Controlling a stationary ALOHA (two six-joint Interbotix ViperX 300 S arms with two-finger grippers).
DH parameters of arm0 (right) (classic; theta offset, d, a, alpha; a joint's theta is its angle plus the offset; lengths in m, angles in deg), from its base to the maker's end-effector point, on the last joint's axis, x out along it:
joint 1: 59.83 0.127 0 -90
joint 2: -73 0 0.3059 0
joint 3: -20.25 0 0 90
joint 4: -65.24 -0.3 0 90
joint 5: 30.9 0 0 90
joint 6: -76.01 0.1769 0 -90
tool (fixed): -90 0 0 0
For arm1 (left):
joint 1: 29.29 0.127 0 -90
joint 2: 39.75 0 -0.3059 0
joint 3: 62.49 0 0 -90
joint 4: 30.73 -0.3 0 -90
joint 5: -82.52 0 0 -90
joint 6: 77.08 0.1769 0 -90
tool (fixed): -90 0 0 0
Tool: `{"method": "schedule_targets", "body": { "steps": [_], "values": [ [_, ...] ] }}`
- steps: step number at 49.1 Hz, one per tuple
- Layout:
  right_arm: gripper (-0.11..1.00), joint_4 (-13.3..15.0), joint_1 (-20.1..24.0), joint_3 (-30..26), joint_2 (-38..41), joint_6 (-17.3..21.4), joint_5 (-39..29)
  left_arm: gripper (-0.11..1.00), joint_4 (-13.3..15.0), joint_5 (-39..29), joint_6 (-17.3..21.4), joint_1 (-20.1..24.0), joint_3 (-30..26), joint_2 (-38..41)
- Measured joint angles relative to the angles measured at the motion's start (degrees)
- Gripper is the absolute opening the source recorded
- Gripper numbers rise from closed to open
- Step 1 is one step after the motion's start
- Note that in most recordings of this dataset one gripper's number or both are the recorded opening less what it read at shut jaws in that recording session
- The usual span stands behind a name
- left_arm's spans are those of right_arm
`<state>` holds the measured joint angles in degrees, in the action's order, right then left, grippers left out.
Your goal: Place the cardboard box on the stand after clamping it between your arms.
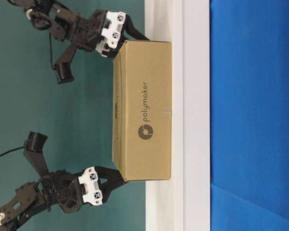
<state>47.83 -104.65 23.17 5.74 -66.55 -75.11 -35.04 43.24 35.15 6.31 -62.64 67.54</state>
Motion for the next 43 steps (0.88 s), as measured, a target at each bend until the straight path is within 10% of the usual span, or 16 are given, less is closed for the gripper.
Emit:
{"method": "schedule_targets", "body": {
  "steps": [43],
  "values": [
    [0.98, -2.3, -2.7, 6.3, -7.3, -0.5, 1.4, 0.86, 1.2, 4.7, -2.4, 2.8, 7.6, -7.9]
  ]
}}
